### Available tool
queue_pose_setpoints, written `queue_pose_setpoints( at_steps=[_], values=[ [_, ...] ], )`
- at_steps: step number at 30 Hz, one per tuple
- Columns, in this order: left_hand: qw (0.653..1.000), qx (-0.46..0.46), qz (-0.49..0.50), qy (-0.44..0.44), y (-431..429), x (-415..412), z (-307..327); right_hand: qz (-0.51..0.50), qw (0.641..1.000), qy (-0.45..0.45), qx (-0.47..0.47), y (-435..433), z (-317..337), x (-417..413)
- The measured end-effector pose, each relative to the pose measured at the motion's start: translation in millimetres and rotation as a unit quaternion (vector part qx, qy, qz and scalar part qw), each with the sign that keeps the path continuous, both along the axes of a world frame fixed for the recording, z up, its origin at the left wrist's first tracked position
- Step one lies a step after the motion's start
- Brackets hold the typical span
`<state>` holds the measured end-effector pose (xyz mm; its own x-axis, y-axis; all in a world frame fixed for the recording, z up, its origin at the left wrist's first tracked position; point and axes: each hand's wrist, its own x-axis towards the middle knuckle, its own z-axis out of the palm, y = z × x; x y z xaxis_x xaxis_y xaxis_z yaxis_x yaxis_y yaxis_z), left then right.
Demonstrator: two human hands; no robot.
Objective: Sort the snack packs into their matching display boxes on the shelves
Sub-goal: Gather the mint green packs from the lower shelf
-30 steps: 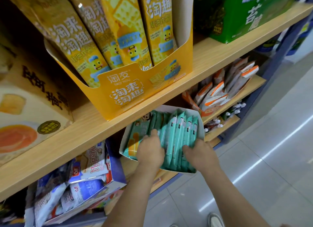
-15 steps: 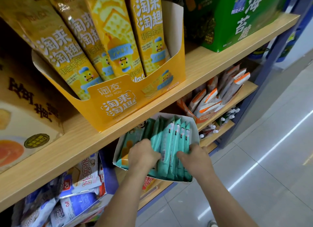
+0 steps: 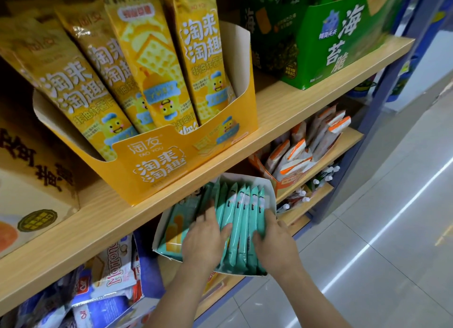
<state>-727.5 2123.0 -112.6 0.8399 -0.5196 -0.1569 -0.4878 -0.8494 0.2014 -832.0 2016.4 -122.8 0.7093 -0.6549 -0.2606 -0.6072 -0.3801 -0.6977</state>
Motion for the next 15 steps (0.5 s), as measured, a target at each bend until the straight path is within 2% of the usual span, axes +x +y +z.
queue_pose_setpoints(
  at_steps=[2, 4, 6, 10, 13, 15],
  values=[
    [0.998, 0.051, 0.022, -0.032, -2.2, 6.2, 0.5, 0.027, 0.998, -0.047, 0.021, 4.1, -3.8, -3.3],
    [0.995, 0.071, 0.073, -0.016, -5.6, 15.3, -0.9, 0.051, 0.995, -0.071, 0.039, 7.8, -6.7, -3.4],
    [0.993, 0.072, 0.096, 0.007, -12.6, 19.5, -3.5, 0.057, 0.996, -0.062, 0.037, 8.7, -6.6, -0.9],
    [0.996, 0.057, 0.070, 0.011, -8.7, 17.4, 5.0, 0.055, 0.998, -0.029, 0.007, 12.4, -0.9, 4.0],
    [0.990, 0.061, 0.112, -0.063, 19.9, 23.5, 6.5, 0.032, 0.998, -0.042, -0.019, 16.9, 2.5, 4.8],
    [0.985, 0.101, 0.131, -0.057, 38.9, 29.4, -1.6, 0.017, 0.998, -0.061, -0.026, 20.7, 0.9, 5.3]
  ],
)
